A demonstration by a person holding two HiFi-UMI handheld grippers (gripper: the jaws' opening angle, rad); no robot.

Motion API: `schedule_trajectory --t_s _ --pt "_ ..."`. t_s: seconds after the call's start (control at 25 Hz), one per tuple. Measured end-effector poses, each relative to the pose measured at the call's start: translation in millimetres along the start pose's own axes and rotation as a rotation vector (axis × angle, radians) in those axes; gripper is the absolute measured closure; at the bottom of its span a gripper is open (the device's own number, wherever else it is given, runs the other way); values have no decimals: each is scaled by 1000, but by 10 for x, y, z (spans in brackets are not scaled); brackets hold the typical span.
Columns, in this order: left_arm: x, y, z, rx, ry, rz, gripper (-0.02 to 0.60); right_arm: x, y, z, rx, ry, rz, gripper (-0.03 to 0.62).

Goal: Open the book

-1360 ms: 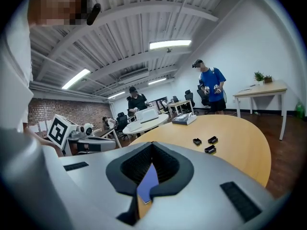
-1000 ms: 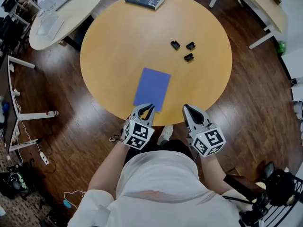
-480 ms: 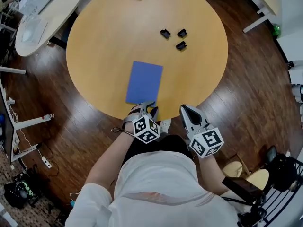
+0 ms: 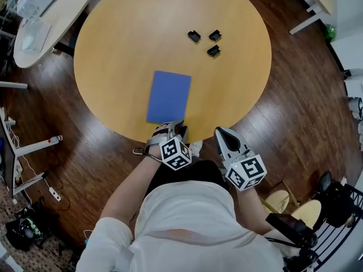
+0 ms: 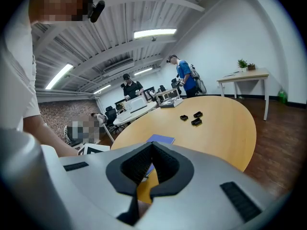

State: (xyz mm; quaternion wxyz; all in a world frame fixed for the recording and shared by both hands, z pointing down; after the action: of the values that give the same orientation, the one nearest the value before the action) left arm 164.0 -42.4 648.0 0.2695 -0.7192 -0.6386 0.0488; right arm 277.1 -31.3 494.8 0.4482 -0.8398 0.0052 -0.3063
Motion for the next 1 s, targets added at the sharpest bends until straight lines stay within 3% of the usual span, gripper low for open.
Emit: schedule_trajectory --t_s 0.24,0.36,0.48,1.0 --pt "-38 -30 -44 -19 8 54 488 37 -13 -14 3 1 -4 597" --pt "-59 -38 -18 -20 10 99 557 32 -2 -14 4 0 -7 597" --pt "-91 -35 7 -10 10 146 569 17 11 -28 4 4 -5 597" --pt "-332 194 366 157 -10 394 571 -81 42 -168 -3 41 -11 597"
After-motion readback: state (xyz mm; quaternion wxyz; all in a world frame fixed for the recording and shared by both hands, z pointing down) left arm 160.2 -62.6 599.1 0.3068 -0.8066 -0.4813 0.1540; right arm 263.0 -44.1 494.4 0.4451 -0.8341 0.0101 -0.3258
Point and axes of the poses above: the fingertips, and each gripper's own axes: z backward along the fingers, x to its right, y out of its top, the point moved 3 cm from there along z, backward along the fingers, and after that the axes turned 11 degrees about -z, right-handed, at the moved point
